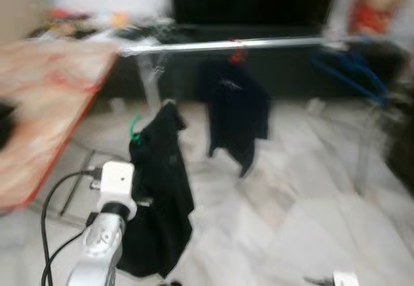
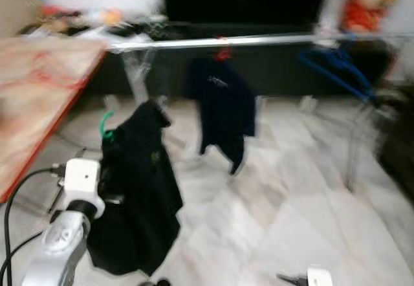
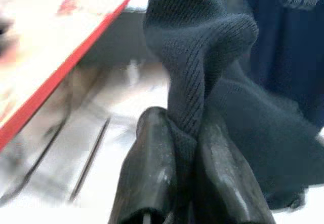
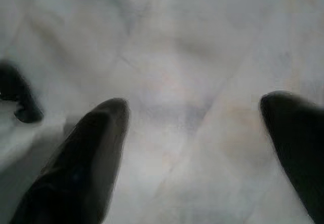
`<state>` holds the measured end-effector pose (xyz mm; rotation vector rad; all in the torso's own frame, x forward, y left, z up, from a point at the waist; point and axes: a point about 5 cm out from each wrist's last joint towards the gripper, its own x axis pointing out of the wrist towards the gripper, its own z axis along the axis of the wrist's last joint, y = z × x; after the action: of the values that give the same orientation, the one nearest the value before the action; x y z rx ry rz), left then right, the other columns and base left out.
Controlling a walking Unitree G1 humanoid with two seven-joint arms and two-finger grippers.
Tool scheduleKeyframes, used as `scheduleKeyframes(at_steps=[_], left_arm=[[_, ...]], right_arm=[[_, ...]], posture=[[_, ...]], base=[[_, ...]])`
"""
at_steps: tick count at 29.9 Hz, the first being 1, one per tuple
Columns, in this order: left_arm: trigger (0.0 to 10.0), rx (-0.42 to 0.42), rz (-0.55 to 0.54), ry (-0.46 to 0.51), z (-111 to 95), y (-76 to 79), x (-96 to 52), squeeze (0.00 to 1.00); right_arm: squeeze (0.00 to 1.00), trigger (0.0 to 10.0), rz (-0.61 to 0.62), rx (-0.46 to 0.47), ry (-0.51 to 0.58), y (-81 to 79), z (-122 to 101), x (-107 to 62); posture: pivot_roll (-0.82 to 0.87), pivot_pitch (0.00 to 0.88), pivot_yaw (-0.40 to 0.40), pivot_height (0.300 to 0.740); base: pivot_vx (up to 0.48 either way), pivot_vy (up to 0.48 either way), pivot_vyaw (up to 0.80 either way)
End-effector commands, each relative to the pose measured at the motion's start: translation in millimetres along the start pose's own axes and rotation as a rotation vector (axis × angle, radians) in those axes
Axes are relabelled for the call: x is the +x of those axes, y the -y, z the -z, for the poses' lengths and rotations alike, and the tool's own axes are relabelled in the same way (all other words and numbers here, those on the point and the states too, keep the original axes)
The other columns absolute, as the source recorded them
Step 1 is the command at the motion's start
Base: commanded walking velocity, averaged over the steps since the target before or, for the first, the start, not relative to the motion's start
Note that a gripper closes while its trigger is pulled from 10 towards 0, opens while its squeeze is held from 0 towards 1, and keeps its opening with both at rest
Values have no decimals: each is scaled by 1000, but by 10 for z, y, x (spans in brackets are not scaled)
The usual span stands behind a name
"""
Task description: Hang hanger
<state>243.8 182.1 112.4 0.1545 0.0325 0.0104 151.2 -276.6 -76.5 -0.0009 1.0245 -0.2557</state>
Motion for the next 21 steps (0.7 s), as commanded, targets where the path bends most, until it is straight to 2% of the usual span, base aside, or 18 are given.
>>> scheduleKeyframes(at_steps=[1,21], left_arm=[[10000,0,6,40,-95,3,24,0],[10000,-1,25,30,-103,9,34,0]], right_arm=[[0,10000,-11,17,-16,-49,84,-5],[0,10000,-8,29,22,-50,42,-4]], posture=[[3,0,2,740],[6,0,-1,740]], base=[[-356,0,0],[-364,0,0]])
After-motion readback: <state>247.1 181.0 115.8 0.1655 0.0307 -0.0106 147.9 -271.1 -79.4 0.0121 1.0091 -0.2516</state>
